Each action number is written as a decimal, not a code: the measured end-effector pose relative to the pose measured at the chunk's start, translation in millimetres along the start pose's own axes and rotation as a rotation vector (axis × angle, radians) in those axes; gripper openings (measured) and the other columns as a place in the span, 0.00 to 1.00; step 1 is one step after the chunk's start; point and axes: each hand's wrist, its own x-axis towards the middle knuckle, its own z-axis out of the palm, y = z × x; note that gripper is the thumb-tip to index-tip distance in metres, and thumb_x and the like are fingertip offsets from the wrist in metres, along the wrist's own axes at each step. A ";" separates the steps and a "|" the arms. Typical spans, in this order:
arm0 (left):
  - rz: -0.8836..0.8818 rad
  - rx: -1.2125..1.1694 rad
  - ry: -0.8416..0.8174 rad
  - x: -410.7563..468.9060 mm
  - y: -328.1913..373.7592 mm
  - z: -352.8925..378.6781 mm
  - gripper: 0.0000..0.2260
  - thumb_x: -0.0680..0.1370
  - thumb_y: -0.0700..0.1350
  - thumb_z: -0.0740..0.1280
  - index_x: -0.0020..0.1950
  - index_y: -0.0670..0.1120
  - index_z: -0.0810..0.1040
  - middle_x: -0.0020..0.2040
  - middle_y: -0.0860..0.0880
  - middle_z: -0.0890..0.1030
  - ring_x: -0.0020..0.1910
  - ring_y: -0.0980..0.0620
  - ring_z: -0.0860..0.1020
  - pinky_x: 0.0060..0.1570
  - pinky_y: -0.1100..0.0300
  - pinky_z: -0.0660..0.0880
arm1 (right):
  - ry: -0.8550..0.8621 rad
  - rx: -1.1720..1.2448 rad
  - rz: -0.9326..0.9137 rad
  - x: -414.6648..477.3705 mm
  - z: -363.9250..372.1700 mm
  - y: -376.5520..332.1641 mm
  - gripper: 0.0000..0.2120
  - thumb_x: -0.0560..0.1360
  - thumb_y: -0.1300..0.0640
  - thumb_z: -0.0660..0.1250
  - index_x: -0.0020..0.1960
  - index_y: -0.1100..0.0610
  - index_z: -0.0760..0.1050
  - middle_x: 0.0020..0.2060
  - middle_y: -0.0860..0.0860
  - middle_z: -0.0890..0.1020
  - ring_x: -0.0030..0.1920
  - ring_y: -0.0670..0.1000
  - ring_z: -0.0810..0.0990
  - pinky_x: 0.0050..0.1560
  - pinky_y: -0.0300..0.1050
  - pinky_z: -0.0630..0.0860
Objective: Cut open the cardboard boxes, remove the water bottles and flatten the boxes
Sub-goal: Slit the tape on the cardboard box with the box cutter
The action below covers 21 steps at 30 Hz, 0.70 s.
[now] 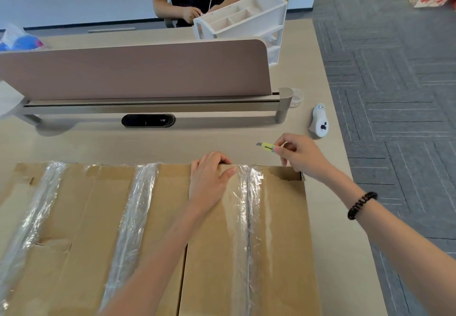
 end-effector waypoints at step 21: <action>0.010 -0.340 -0.105 -12.9 18.7 3.7 0.07 0.74 0.58 0.68 0.46 0.57 0.75 0.46 0.62 0.79 0.51 0.63 0.75 0.63 0.51 0.68 | 0.479 -0.460 -0.135 -45.2 36.1 22.1 0.06 0.81 0.53 0.61 0.52 0.56 0.73 0.27 0.41 0.69 0.26 0.46 0.68 0.26 0.37 0.57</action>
